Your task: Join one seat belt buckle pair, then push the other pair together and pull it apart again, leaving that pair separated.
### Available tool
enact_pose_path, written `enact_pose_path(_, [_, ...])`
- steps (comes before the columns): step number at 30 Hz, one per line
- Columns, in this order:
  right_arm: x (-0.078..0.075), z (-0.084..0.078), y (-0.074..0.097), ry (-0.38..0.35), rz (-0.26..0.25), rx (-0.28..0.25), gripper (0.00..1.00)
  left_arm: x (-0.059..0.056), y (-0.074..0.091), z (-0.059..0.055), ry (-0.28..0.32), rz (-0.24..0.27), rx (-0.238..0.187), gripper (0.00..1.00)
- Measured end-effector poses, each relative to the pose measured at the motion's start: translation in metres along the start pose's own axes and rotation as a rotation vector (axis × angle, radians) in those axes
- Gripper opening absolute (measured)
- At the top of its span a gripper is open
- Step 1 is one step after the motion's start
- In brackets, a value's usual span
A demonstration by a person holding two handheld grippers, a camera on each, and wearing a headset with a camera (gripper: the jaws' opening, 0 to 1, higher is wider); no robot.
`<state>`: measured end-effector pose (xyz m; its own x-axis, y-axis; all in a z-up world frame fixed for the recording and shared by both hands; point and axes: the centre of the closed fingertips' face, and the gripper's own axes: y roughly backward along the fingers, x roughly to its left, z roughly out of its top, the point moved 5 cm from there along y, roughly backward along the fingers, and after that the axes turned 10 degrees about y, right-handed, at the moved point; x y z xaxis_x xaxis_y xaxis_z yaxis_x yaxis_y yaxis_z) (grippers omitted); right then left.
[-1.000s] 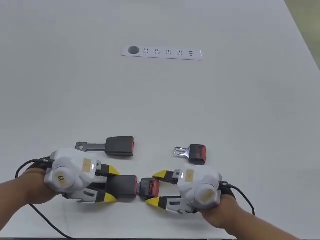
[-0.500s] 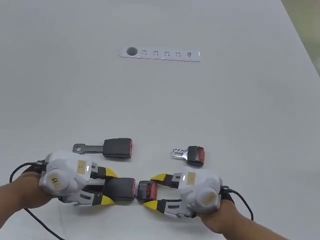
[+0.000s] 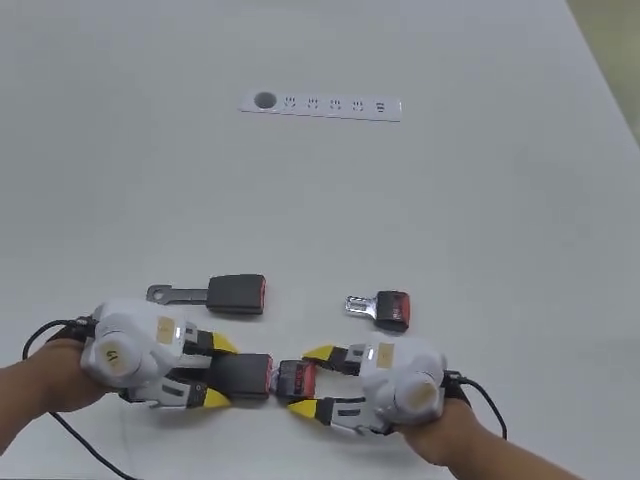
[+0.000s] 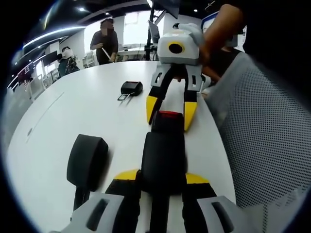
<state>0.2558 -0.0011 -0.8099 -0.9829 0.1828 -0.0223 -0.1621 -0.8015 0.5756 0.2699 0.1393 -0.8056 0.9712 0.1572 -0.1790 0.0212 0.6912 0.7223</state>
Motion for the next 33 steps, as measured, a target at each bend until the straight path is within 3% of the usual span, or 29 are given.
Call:
enact_pose_path(6, [0.001,0.0,-0.001,-0.011,-0.008,0.017,0.37,-0.003,-0.001,0.002,0.023,0.031,0.022,0.35])
enact_pose_path(8, [0.001,0.002,0.0,-0.072,-0.023,0.023,0.41,-0.002,-0.002,0.004,0.046,0.041,0.038,0.36])
enact_pose_path(11, [-0.002,0.006,0.001,-0.145,-0.051,-0.001,0.7,-0.004,0.002,0.005,0.053,0.062,0.091,0.44])
enact_pose_path(12, [-0.004,0.009,0.005,-0.149,-0.058,-0.019,0.8,-0.005,0.003,0.007,0.044,0.069,0.075,0.51])
enact_pose_path(13, [-0.005,0.009,0.007,-0.138,-0.068,-0.024,0.82,-0.005,0.005,0.009,0.044,0.072,0.059,0.6])
enact_pose_path(15, [-0.009,0.011,0.014,-0.125,-0.081,-0.021,0.8,-0.004,0.013,0.017,0.085,0.091,0.016,0.69])
enact_pose_path(20, [-0.023,0.016,0.032,-0.089,-0.131,-0.035,0.83,0.007,0.033,0.027,0.088,0.152,-0.036,0.73])
enact_pose_path(24, [-0.036,0.011,0.046,-0.07,-0.135,-0.002,0.84,0.023,0.046,0.03,0.096,0.212,-0.05,0.77])
enact_pose_path(27, [-0.051,0.004,0.06,-0.063,-0.151,0.023,0.83,0.035,0.052,0.027,0.103,0.234,-0.057,0.8])
enact_pose_path(33, [-0.076,-0.006,0.079,-0.082,-0.201,0.045,0.82,0.052,0.058,0.033,0.131,0.26,-0.079,0.8])
